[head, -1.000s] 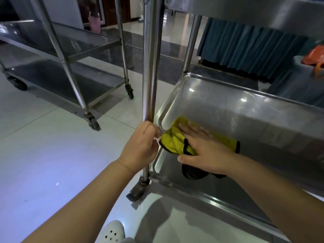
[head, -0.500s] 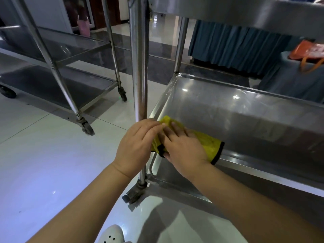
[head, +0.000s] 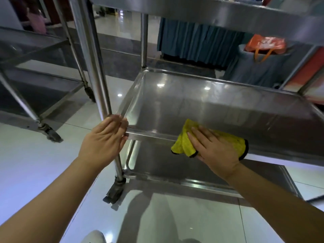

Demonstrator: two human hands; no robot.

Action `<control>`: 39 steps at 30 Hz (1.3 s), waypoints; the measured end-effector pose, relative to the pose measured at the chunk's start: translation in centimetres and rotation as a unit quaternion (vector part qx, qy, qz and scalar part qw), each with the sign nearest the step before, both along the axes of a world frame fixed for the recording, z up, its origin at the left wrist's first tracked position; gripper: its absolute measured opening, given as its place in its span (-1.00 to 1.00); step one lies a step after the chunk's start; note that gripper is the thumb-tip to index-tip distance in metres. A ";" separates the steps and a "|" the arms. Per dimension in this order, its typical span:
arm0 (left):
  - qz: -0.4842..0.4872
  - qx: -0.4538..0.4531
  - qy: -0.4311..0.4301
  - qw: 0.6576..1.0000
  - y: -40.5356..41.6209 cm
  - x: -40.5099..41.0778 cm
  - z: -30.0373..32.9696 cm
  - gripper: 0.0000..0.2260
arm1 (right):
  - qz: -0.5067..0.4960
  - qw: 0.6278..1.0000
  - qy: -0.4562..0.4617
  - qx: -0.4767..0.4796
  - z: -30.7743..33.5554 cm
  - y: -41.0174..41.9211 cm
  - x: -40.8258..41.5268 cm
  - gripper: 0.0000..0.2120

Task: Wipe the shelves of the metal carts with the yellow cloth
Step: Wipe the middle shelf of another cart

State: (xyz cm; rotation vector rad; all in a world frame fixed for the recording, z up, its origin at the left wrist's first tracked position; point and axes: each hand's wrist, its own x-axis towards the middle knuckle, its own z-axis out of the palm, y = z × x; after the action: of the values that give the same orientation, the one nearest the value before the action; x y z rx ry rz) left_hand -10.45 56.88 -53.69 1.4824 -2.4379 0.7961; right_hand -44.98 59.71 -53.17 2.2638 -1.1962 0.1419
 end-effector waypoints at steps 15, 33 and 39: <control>0.058 0.000 -0.005 0.998 -5.6 4.9 0.9 -0.46 | -0.043 0.999 -0.011 0.017 -0.4 -3.9 1.7 -0.45; 0.137 -0.007 0.054 0.989 -12.9 11.5 0.2 -0.68 | -0.067 0.997 -0.027 0.042 0.1 -15.6 27.3 -0.35; 0.140 -0.018 0.085 0.986 -13.4 12.3 -0.2 -0.73 | -0.022 0.999 -0.029 0.039 -0.1 -17.3 28.5 -0.36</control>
State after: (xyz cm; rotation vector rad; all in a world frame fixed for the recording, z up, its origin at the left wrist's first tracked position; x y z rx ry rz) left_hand 1.86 43.52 -53.84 1.8247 -2.1102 0.7250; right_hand -16.45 42.45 -53.25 2.3120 -1.3021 0.1463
